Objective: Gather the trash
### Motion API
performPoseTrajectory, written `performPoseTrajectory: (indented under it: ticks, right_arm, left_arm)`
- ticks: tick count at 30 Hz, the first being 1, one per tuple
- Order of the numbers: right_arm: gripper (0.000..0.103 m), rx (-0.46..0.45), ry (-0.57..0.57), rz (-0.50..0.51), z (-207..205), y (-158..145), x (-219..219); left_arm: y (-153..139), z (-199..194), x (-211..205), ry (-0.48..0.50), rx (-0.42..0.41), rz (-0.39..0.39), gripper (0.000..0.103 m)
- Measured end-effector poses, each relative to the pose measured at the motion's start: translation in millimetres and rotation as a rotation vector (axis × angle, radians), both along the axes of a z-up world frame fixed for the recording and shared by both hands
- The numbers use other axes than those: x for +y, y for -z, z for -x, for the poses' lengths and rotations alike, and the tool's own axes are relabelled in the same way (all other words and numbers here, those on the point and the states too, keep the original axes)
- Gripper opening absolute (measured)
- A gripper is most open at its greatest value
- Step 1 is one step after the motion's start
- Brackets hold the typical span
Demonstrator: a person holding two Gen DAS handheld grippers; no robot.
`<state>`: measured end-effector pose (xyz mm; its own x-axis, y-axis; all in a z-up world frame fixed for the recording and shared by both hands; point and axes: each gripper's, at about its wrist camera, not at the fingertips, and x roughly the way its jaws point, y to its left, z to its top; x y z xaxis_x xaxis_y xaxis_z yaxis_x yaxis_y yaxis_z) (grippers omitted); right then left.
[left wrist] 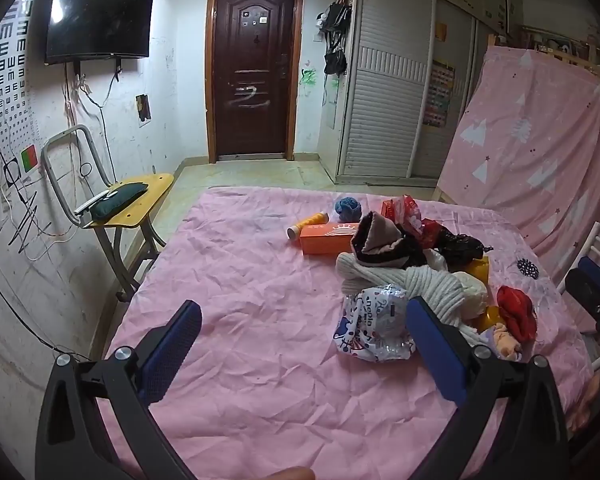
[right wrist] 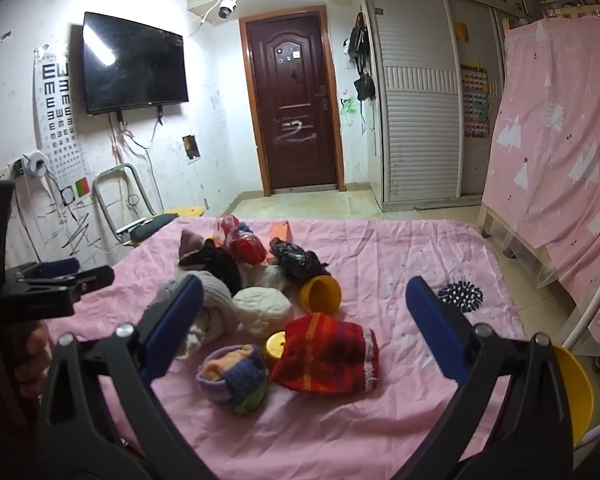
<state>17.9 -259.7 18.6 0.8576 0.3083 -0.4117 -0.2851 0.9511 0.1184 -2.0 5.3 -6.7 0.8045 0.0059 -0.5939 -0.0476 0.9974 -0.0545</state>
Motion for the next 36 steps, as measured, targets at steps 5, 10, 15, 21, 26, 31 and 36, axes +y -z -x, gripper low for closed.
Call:
performPoseTrajectory:
  ticks: [5,10,15,21,26,31,36]
  right_arm:
    - [0.097,0.002,-0.002,0.003,-2,3,0]
    - [0.097,0.003,-0.002,0.008,-1,0,1]
    - [0.097,0.004,-0.003,0.008,-2,0,1]
    - [0.097,0.004,-0.003,0.009,-2,1,2]
    - [0.097,0.005,-0.003,0.009,-2,0,2]
    - [0.097,0.004,-0.003,0.010,-2,1,3]
    - [0.097,0.004,-0.004,0.009,-2,1,3]
  left_arm:
    - [2,3,2,-0.003,0.001,0.002,0.095]
    - [5,10,1,-0.004,0.001,0.002,0.095]
    - [-1,-4,4,-0.011,0.012,0.005,0.095]
    - [-1,-6,6,-0.014,0.015,0.008,0.095]
    - [-1,-6,6,-0.013,0.015,0.008,0.095]
    - [0,-6,7,-0.015,0.015,0.010,0.095]
    - [0,-6,8,-0.016,0.015,0.010,0.095]
